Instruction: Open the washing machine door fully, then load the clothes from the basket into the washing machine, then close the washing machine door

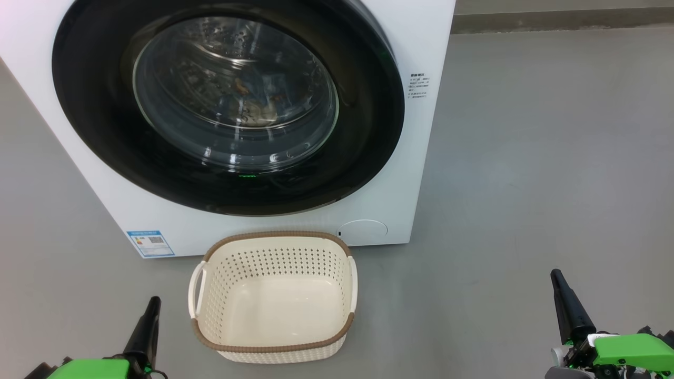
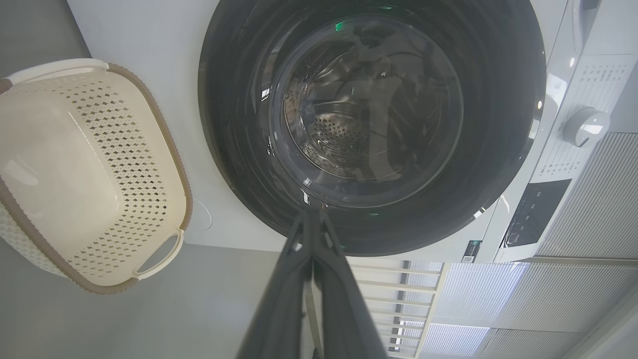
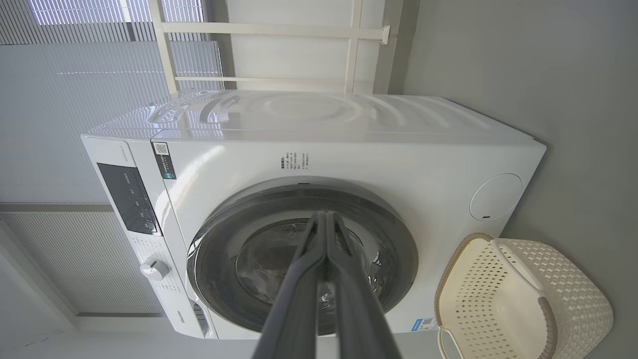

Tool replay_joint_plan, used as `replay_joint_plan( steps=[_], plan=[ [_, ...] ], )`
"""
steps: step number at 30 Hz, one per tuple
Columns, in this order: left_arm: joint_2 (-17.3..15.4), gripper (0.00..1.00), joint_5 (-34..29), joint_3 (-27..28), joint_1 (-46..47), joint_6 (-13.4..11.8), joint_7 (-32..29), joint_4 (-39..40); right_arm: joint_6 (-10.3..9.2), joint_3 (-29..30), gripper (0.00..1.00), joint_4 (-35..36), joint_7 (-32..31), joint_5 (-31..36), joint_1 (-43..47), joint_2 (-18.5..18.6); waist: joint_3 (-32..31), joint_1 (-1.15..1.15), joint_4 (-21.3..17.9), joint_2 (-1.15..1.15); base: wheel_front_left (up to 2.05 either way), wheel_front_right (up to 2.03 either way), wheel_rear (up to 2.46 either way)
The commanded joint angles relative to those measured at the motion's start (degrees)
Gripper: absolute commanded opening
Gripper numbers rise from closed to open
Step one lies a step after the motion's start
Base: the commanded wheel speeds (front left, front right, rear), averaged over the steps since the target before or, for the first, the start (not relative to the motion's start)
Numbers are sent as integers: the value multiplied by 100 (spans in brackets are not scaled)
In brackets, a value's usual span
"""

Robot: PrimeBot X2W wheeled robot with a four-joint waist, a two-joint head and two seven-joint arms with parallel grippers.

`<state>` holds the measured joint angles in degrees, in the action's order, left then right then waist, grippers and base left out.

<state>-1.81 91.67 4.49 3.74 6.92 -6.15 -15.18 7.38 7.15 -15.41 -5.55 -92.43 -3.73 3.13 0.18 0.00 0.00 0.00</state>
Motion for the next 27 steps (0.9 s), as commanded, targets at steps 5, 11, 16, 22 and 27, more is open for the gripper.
replay_joint_plan(
  steps=[5, 11, 16, 22, 27],
  plan=[
    [-107, 0, 52, 202, 245, 57, -33, 113, 11, -105, 0, 141, -59, -8, -241, 8, 0, 0, 0, 0, 0, 0, 0],
    [-107, 0, 52, 202, 245, 57, -33, 113, 11, -101, 0, 140, -63, -4, -241, 6, 0, 0, 0, 0, 0, 0, 0],
    [-107, 0, 52, 202, 245, 57, -33, 113, 11, -98, 0, 140, -65, -2, -242, 4, 0, 0, 0, 0, 0, 0, 0],
    [-107, 0, 52, 202, 245, 57, -33, 113, 11, -94, 0, 140, -68, 1, -242, 1, 0, 0, 0, 0, 0, 0, 0],
    [-107, 0, 52, 202, 245, 57, -33, 113, 11, -92, 0, 140, -70, 3, -242, -1, 0, 0, 0, 0, 0, 0, 0]
  ],
)
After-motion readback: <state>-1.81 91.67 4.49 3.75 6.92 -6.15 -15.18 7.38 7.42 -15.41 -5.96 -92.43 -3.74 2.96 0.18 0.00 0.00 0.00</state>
